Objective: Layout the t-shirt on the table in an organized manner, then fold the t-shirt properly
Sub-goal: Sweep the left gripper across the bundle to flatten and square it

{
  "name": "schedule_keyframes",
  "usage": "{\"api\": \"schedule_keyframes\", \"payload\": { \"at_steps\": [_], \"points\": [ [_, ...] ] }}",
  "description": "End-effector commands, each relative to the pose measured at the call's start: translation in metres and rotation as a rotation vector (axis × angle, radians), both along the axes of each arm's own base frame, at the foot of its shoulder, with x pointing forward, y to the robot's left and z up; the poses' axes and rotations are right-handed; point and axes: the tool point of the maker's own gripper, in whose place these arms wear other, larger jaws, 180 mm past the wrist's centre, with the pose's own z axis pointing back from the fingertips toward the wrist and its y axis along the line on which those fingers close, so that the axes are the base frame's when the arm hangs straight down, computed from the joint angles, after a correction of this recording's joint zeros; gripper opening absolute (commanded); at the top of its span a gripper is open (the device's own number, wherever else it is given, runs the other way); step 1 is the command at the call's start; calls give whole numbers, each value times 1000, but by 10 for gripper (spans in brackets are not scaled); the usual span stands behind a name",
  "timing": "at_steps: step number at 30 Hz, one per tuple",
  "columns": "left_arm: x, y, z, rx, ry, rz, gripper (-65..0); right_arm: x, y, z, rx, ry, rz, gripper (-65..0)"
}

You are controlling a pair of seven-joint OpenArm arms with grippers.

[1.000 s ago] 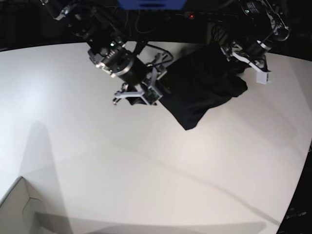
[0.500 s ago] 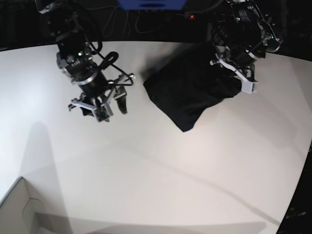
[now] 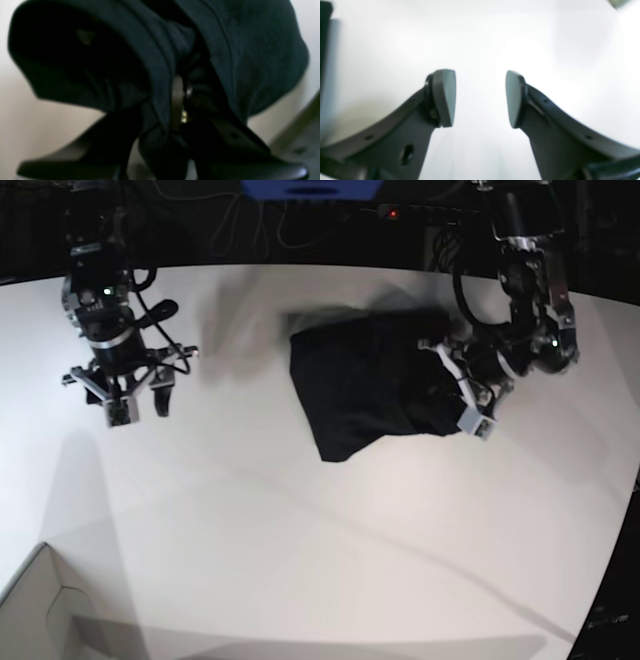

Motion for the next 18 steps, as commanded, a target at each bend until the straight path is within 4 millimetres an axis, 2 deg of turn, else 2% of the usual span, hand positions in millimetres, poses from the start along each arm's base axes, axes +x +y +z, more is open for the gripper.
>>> {"api": "schedule_keyframes", "payload": {
  "at_steps": [1, 6, 11, 15, 18],
  "points": [
    [20, -8, 18, 20, -87, -53, -648, 3, -4, 11, -6, -43, -1, -331],
    [49, -52, 33, 189, -253, -310, -648, -7, -21, 8, -23, -25, -45, -331],
    [80, -87, 36, 307, -332, -466, -648, -18, -32, 3, -25, -6, -82, -331],
    [97, -118, 26, 440, -389, -651, -648, -30, -50, 0, -37, 9, -137, -331],
    [97, -135, 13, 523, -417, -801, -648, -38, -56, 1, -41, 13, -162, -331]
  ]
}}
